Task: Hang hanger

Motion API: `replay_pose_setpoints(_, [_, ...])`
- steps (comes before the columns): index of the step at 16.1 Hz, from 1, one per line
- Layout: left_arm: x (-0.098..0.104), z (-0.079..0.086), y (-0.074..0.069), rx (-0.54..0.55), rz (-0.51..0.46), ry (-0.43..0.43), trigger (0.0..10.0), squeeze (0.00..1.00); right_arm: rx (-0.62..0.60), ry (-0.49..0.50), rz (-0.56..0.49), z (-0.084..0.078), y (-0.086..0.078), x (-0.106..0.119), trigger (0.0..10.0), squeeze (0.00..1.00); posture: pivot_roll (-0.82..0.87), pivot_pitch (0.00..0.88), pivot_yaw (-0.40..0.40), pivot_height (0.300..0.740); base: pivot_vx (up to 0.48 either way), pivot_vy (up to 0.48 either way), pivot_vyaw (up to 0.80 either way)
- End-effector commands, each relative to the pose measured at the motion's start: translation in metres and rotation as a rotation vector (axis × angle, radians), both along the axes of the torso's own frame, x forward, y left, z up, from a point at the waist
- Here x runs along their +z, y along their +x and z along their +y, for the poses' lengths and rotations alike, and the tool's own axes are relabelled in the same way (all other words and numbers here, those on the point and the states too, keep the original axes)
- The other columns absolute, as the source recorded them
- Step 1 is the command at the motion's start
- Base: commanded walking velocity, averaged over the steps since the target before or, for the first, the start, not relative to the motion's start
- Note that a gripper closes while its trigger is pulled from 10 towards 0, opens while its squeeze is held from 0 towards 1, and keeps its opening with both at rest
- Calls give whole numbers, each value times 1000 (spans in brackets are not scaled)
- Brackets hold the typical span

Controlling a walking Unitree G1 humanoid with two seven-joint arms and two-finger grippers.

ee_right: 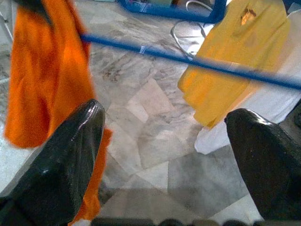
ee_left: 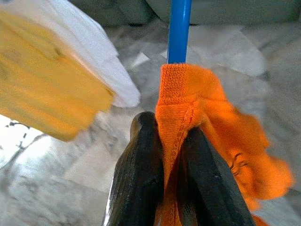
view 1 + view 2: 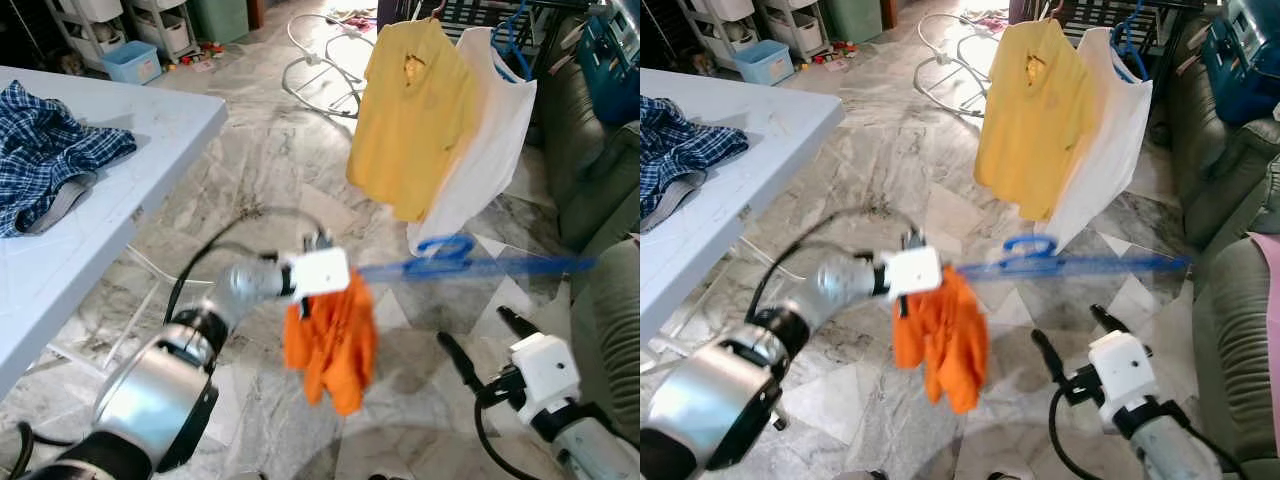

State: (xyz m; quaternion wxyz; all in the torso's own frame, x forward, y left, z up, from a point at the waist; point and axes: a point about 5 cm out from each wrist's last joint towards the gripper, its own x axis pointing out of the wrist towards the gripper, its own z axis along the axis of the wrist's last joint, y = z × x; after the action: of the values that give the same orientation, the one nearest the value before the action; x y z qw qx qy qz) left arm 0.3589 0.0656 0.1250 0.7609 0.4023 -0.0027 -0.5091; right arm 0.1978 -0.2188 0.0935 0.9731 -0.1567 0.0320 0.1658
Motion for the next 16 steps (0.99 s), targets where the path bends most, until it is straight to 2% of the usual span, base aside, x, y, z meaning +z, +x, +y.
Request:
replay_pose_setpoints(1, [6,1,4,35,-29,-20,0,0,4,49,24,3,-3,-5,10000,1000,10,118,33,740,0,0,0])
replay_pose_setpoints(3, [10,2,8,79,-33,-61,0,0,0,85,53,6,-6,-12,10000,1000,8,118,36,740,0,0,0])
replay_pose_setpoints(4, [15,-4,5,30,17,-140,0,0,-41,88,90,2,-8,-23,10000,1000,3,121,38,740,0,0,0])
replay_pose_setpoints(5, [18,-8,4,-4,18,-163,0,0,-65,117,109,0,-9,-27,10000,1000,4,120,38,740,0,0,0])
replay_pose_setpoints(6, [24,-13,3,-41,-15,-175,0,0,-91,186,158,-1,-11,-35,10000,1000,6,122,36,740,0,0,0])
replay_pose_setpoints(7, [30,-18,1,-83,-53,-178,0,0,-107,213,201,-3,-14,-43,10000,976,7,123,33,740,0,0,0])
replay_pose_setpoints(8, [32,-22,-2,-134,-90,-168,0,0,-133,272,215,-4,-15,-47,10000,655,4,122,32,740,0,0,0])
replay_pose_setpoints(9, [34,-26,-6,-191,-84,-187,0,0,-126,308,205,-3,-15,-47,10000,220,4,123,31,740,0,0,0])
replay_pose_setpoints(10, [37,-30,-11,-274,-90,-196,0,0,-91,268,222,-2,-18,-50,10000,0,4,124,30,740,0,0,0])
replay_pose_setpoints(11, [44,-35,-19,-397,-136,-199,0,0,-47,234,263,-5,-25,-54,10000,0,1,126,29,740,0,0,0])
replay_pose_setpoints(14, [60,-41,-23,-486,-204,-239,0,0,-59,208,295,-22,-33,-58,10000,0,1,130,30,740,0,0,0])
replay_pose_setpoints(16, [72,-44,-24,-538,-204,-289,0,0,-45,196,288,-28,-34,-55,10000,0,2,129,33,740,0,0,0])
